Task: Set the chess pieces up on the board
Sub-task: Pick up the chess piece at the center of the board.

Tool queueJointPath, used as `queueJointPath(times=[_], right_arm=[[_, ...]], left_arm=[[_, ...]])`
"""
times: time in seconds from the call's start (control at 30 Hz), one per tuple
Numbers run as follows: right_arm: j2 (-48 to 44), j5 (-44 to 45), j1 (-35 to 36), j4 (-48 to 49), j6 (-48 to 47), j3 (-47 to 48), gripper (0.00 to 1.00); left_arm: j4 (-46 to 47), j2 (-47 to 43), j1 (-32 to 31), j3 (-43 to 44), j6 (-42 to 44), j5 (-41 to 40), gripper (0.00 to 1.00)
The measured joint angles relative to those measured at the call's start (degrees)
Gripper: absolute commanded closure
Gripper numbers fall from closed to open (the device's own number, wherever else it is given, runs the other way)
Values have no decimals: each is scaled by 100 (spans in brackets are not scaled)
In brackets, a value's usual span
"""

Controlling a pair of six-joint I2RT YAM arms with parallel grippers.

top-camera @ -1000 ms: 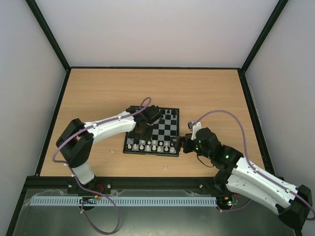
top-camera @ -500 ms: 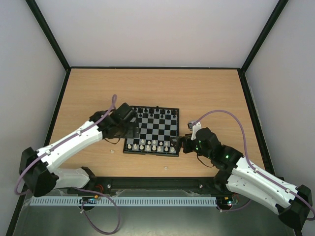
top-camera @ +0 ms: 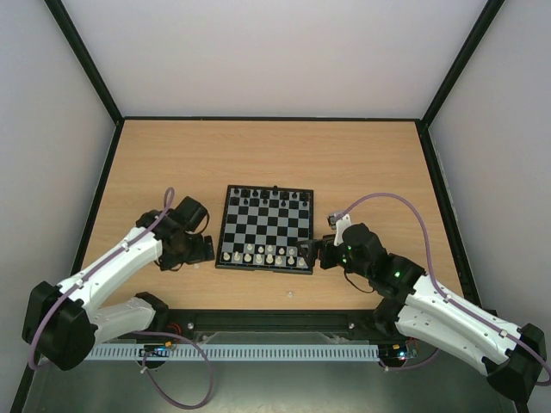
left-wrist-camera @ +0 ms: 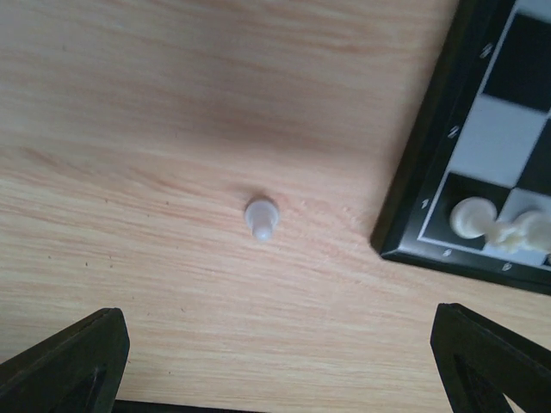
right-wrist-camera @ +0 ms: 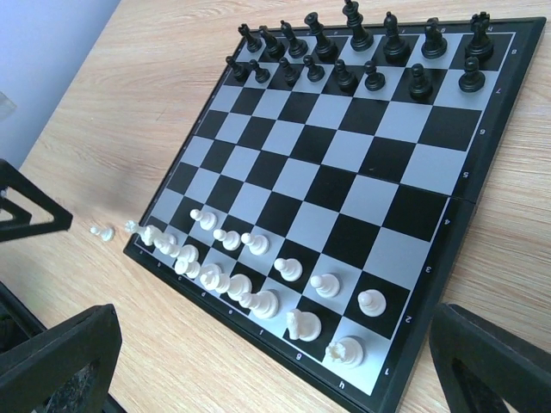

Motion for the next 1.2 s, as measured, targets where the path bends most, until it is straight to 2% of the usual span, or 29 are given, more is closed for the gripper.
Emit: queueJointPath(times=[0.07, 0.27, 0.37, 0.6, 0.87, 1.07, 1.2], right_arm=[[-4, -15, 0, 0, 2, 0, 1], [-11, -48, 0, 0, 0, 0, 1], [-11, -61, 0, 0, 0, 0, 1], [-11, -72, 0, 4, 0, -7, 1], [-11, -72, 0, 2, 0, -13, 1], [-11, -76, 0, 4, 0, -20, 1], [-11, -79, 0, 4, 0, -20, 1]], left_arm=[[13, -4, 0, -173, 7, 81, 5], [96, -22, 2, -588, 28, 216, 23], [173, 24, 2, -579, 15, 238, 32], [450, 459, 2, -476, 68, 240, 47], [798, 791, 81, -479, 66, 264, 55], [940, 828, 264, -503, 81, 264, 67], [1025, 911, 308, -579, 103, 264, 68]])
